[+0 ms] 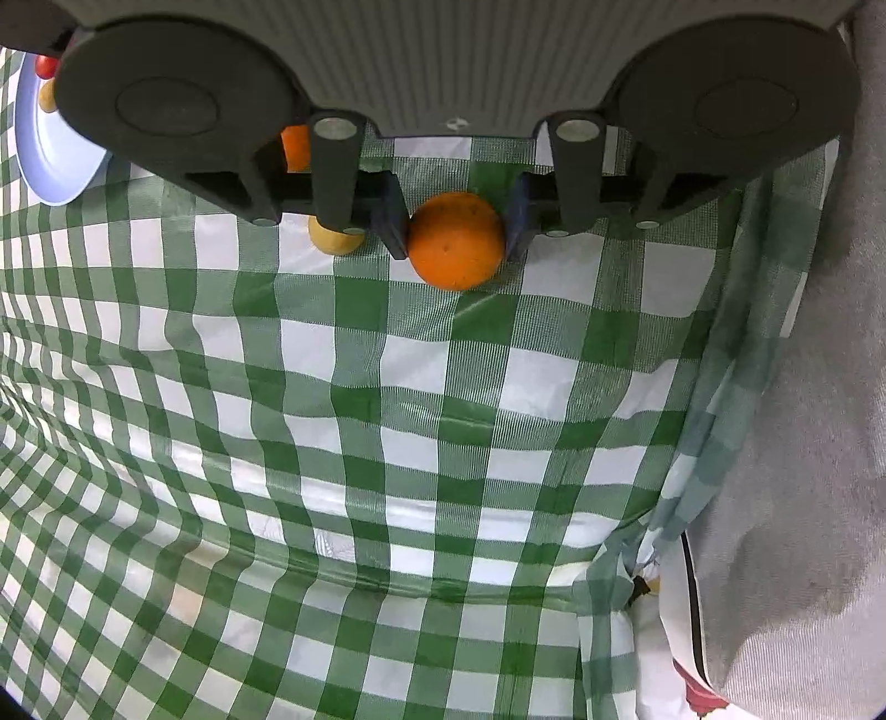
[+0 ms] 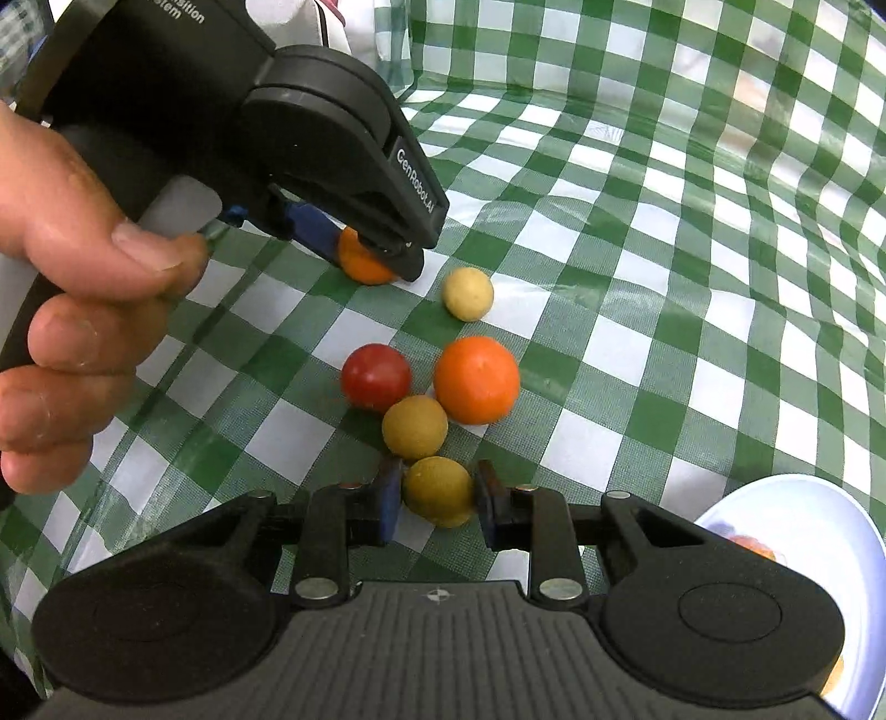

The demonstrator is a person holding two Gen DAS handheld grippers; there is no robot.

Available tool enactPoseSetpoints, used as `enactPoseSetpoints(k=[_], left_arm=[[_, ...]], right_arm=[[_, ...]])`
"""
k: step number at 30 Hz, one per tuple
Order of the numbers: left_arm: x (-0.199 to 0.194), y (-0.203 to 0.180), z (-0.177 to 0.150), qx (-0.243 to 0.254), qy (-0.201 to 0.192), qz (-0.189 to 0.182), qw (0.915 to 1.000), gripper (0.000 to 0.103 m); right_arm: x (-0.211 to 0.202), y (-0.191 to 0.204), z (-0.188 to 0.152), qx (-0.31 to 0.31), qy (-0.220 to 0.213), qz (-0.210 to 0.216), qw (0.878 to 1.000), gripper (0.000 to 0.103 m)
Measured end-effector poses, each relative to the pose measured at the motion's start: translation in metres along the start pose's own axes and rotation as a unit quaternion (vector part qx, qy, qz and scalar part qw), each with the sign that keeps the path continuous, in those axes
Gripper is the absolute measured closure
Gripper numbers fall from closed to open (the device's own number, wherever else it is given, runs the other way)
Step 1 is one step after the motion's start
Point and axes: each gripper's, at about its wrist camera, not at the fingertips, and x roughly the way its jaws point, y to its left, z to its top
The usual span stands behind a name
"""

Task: Organize fruits
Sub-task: 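Grasp another orange with the left tool while the right tool grasps another yellow fruit, then carry the orange in the left tool while the right tool carries the yellow fruit over the plate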

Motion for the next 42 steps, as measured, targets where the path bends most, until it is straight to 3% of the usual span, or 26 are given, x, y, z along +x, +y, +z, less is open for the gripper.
enactPoseSetpoints(k=[2,24,42], left_arm=[[-0.01,-0.017,-0.008,-0.001,-0.002,-0.001,1.0,0.063],[-0.05,-0.025,-0.011,0.025,-0.029,-0.01,0.9992,0.063],[-0.049,-0.063,-0.021,0.087,-0.031,-0.016,0.9956,0.063]], right_arm=[[-0.002,0.0,0.001,0.001,-0.005,0.001,1.0,0.074],[-0.049,-0.02,0.001,0.005,-0.042,-0.026,0.999,0.074],[-0.077,-0.069,-0.022,0.029,-0.058,-0.055,0.996,0.074]])
